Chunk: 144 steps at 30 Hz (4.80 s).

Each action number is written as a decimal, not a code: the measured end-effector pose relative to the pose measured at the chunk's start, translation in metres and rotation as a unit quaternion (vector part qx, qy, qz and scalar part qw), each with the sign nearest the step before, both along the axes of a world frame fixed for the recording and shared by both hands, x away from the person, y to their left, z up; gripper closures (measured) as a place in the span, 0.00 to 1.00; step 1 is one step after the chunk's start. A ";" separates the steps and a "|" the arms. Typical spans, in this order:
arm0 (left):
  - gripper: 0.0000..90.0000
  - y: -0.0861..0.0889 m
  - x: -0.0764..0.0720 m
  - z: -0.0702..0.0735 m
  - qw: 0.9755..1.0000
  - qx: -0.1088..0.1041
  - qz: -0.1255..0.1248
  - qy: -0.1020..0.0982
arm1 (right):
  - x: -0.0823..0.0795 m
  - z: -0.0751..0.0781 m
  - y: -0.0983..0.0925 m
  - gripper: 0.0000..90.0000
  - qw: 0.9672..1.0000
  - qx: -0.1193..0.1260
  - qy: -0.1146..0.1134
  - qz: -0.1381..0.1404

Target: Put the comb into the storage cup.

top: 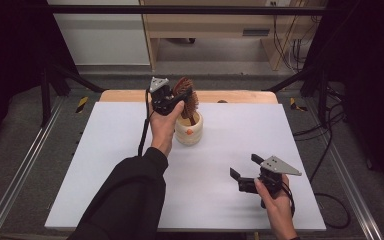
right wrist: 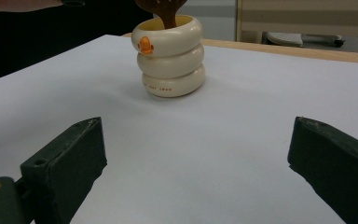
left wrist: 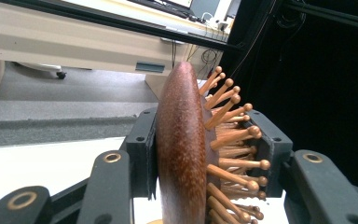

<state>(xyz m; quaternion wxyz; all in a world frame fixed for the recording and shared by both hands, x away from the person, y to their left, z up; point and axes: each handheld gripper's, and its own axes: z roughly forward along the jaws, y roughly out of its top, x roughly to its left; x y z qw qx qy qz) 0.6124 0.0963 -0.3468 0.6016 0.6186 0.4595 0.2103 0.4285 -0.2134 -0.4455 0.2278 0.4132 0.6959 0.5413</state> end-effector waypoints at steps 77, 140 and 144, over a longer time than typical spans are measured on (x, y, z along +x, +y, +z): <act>0.55 0.018 0.005 -0.012 1.000 -0.016 0.002 0.018 | 0.000 -0.001 0.002 0.05 1.000 -0.003 0.002 0.004; 0.53 0.033 0.007 -0.019 0.999 -0.030 0.005 0.029 | 0.000 -0.002 0.003 0.05 1.000 -0.007 0.003 0.006; 0.53 0.034 0.007 -0.019 0.999 -0.030 0.006 0.031 | 0.000 -0.002 0.004 0.05 1.000 -0.008 0.004 0.006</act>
